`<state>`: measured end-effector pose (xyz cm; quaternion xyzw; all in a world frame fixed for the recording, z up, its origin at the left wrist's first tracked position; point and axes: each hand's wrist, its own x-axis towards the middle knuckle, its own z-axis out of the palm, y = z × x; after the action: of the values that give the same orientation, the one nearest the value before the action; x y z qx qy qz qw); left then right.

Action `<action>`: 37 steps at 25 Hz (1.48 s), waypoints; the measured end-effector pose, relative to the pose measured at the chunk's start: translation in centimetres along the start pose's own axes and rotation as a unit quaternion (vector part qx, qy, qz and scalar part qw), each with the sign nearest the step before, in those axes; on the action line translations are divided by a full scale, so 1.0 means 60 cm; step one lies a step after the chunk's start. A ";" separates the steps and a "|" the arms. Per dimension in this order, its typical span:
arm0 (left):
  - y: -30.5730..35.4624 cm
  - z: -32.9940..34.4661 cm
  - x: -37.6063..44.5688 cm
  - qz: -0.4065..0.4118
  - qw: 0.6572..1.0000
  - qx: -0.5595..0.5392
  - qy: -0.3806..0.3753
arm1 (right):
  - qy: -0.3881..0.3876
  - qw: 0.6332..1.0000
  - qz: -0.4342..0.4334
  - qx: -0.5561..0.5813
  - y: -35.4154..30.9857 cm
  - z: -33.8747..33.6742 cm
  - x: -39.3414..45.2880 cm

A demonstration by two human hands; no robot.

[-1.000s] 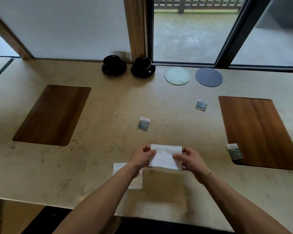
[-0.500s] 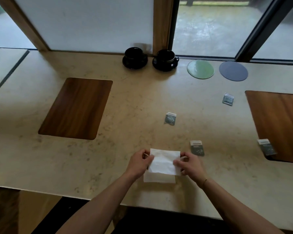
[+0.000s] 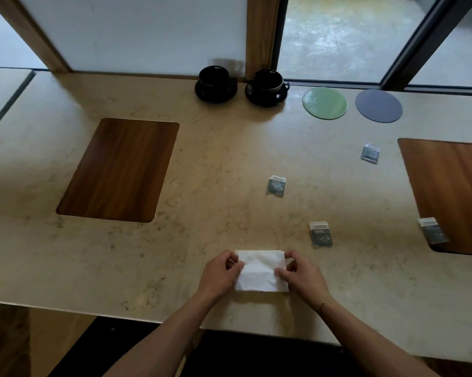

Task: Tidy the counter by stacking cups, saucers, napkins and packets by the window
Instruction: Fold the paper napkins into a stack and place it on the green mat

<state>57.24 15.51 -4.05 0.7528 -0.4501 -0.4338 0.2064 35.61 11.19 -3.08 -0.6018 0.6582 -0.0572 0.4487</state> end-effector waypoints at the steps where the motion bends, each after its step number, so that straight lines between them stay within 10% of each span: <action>1: -0.001 0.001 0.000 0.001 1.000 0.005 0.003 | 0.000 1.000 -0.002 -0.006 -0.001 0.000 0.001; 37: -0.006 -0.003 0.004 -0.024 0.995 0.076 0.058 | 0.019 0.988 -0.021 -0.153 -0.007 0.006 0.011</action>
<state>57.64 15.44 -4.30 0.8007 -0.4510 -0.3584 0.1644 36.23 10.66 -3.37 -0.6756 0.6550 0.0232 0.3377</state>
